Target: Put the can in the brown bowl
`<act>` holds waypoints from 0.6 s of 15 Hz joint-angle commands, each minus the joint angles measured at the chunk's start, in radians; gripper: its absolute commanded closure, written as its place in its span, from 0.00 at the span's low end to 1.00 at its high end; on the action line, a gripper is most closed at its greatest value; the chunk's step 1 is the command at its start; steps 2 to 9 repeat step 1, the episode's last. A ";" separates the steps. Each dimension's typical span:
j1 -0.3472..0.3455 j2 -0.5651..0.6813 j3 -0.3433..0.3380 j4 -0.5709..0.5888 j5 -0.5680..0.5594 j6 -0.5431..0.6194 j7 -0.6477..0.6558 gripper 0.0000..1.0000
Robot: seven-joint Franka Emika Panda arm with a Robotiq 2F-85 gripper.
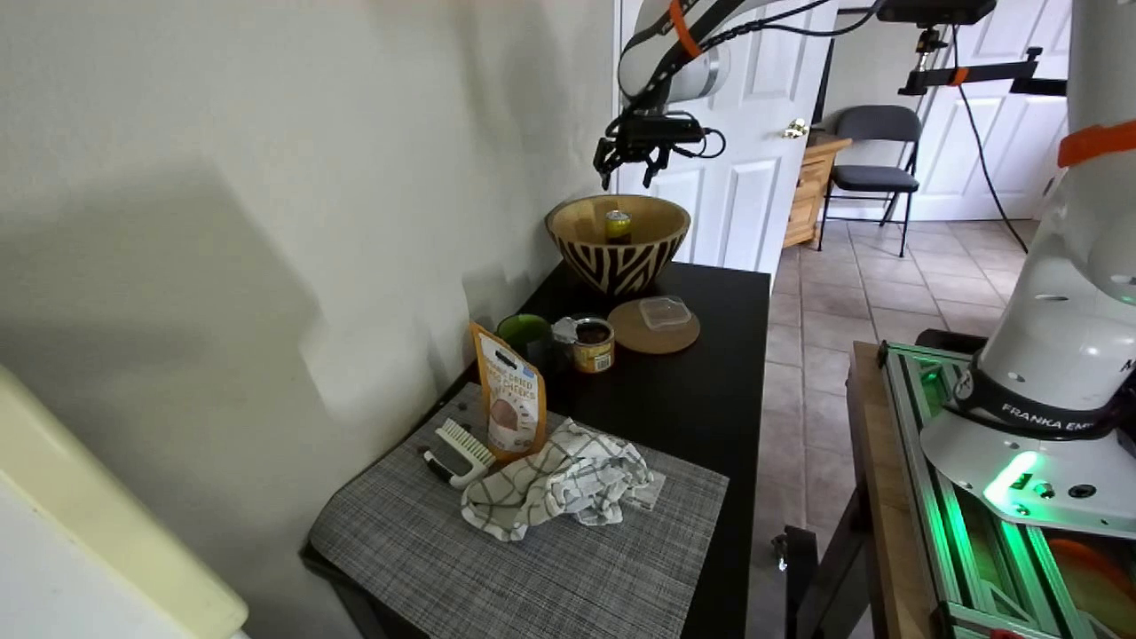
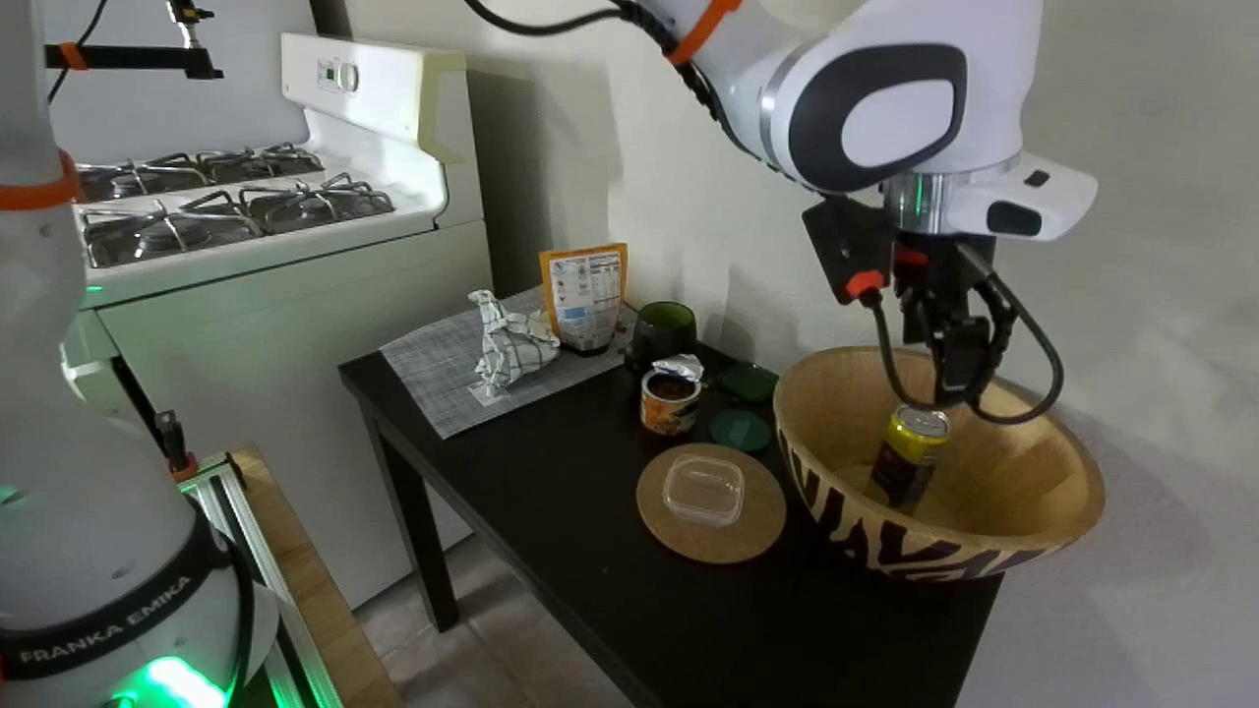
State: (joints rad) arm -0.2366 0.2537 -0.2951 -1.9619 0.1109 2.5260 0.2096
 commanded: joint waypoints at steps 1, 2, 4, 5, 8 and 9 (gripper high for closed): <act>-0.016 -0.048 0.016 -0.021 0.000 -0.016 -0.039 0.00; -0.016 -0.048 0.016 -0.021 0.000 -0.016 -0.039 0.00; -0.016 -0.048 0.016 -0.021 0.000 -0.016 -0.039 0.00; -0.016 -0.048 0.016 -0.021 0.000 -0.016 -0.039 0.00; -0.016 -0.048 0.016 -0.021 0.000 -0.016 -0.039 0.00; -0.016 -0.048 0.016 -0.021 0.000 -0.016 -0.039 0.00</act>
